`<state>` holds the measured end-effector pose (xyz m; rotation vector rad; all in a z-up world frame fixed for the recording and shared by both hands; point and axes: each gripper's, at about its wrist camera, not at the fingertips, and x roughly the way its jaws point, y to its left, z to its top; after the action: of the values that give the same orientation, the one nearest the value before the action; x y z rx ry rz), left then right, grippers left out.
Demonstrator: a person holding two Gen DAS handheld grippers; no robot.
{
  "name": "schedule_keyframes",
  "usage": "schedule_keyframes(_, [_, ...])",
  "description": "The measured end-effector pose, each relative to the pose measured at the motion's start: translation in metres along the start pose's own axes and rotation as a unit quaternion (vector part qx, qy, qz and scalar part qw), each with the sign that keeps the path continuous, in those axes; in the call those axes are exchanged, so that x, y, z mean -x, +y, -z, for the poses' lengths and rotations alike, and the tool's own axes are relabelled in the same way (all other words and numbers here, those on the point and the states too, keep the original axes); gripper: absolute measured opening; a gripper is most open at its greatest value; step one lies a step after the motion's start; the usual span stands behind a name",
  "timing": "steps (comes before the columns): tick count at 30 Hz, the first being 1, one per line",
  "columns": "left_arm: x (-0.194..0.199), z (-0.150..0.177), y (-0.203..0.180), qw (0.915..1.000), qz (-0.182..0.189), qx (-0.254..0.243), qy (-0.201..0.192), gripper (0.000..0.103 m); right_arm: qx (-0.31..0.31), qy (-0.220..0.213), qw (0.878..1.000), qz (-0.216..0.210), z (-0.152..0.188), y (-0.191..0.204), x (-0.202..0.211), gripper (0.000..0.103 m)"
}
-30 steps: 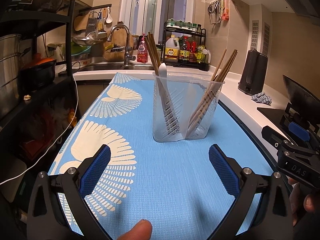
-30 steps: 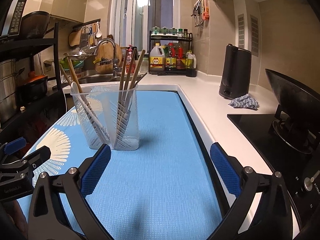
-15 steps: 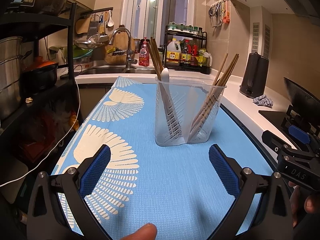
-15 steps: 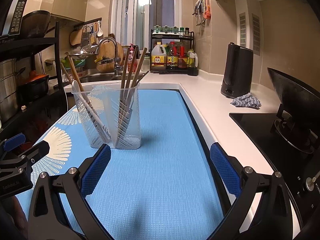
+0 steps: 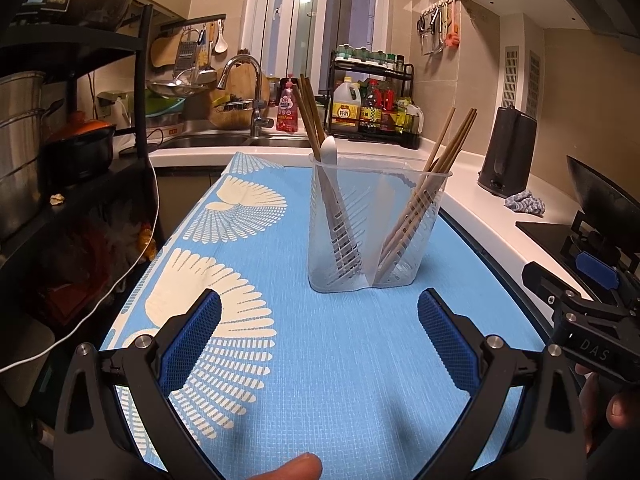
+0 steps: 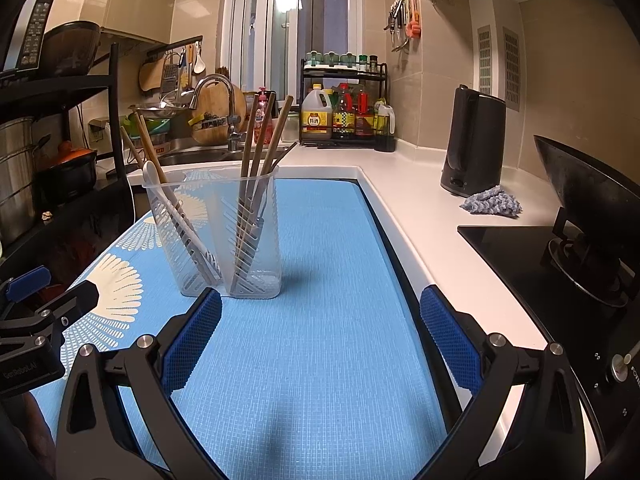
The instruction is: Organize utensils
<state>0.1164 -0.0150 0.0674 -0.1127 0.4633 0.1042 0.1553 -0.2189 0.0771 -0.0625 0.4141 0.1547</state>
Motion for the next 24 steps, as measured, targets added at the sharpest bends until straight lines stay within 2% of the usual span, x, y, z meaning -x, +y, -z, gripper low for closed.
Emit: schedule_keyframes(24, [0.0015, 0.0026, -0.0002, 1.0, 0.0, 0.002, -0.005, 0.096, 0.001, 0.001, 1.0, 0.0, 0.0012, 0.0022, -0.0001, 0.098])
